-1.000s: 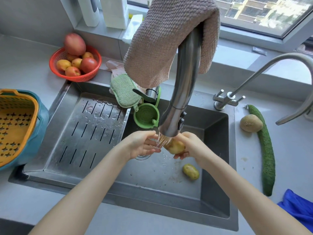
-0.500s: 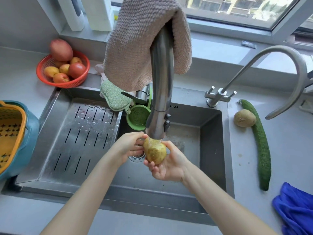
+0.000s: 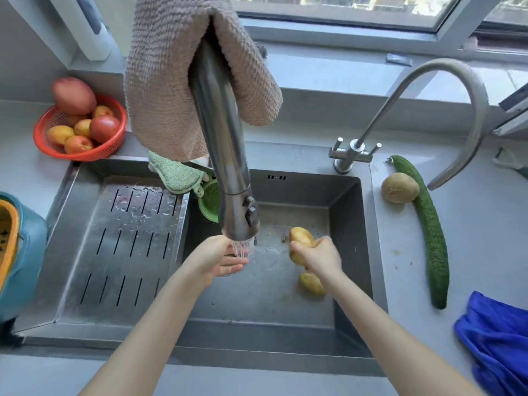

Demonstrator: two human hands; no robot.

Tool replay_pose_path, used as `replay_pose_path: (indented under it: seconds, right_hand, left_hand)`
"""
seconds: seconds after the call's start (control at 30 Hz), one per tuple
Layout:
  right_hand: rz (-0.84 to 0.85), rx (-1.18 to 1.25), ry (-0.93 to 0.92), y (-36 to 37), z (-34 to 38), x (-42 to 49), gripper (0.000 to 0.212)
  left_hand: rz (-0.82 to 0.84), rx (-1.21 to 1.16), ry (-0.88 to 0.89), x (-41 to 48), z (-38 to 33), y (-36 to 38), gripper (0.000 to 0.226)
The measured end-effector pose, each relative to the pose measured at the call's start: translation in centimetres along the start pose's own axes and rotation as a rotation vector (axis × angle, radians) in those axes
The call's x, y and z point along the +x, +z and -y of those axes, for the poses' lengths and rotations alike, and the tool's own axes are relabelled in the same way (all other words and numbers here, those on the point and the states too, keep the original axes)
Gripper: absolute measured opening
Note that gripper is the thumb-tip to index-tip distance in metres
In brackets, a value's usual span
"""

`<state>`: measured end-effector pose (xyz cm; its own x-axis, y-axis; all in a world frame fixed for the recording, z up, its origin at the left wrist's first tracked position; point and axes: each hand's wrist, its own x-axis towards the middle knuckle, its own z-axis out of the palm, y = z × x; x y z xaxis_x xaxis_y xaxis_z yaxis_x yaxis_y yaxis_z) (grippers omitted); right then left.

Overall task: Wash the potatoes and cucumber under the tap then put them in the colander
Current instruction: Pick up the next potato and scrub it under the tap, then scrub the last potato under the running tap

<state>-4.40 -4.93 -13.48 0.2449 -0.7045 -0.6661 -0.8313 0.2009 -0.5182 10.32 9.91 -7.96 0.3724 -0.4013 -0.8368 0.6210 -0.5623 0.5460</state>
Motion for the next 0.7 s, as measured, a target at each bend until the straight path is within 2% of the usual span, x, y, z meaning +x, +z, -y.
replay_pose_path:
  seconds: [0.07,0.17,0.3,0.47,0.57,0.7]
  right_hand:
    - [-0.104,-0.266,-0.083,-0.6,-1.3,2.0,0.054]
    - [-0.107,-0.592,-0.182,-0.7,-2.8,4.5,0.057]
    - [-0.088,-0.981,-0.34,0.3,-3.7,6.9,0.049]
    - [-0.107,-1.497,-0.426,1.2,-4.1,8.2,0.03]
    - [-0.074,-1.623,-0.407,1.6,-4.9,8.5,0.029]
    - [-0.114,-1.637,-0.375,1.5,-5.2,8.8,0.034]
  left_hand:
    - [0.005,-0.009,-0.042,0.5,0.6,0.1,0.03]
    - [-0.004,-0.049,-0.07,1.3,1.2,0.1,0.037]
    - [0.02,-0.052,-0.045,2.2,1.4,0.1,0.032]
    - [0.009,-0.023,-0.047,3.5,1.5,0.0,0.026]
    - [-0.013,0.004,-0.065,4.5,1.8,-0.3,0.026]
    - [-0.033,0.009,-0.106,5.5,2.0,-0.9,0.029]
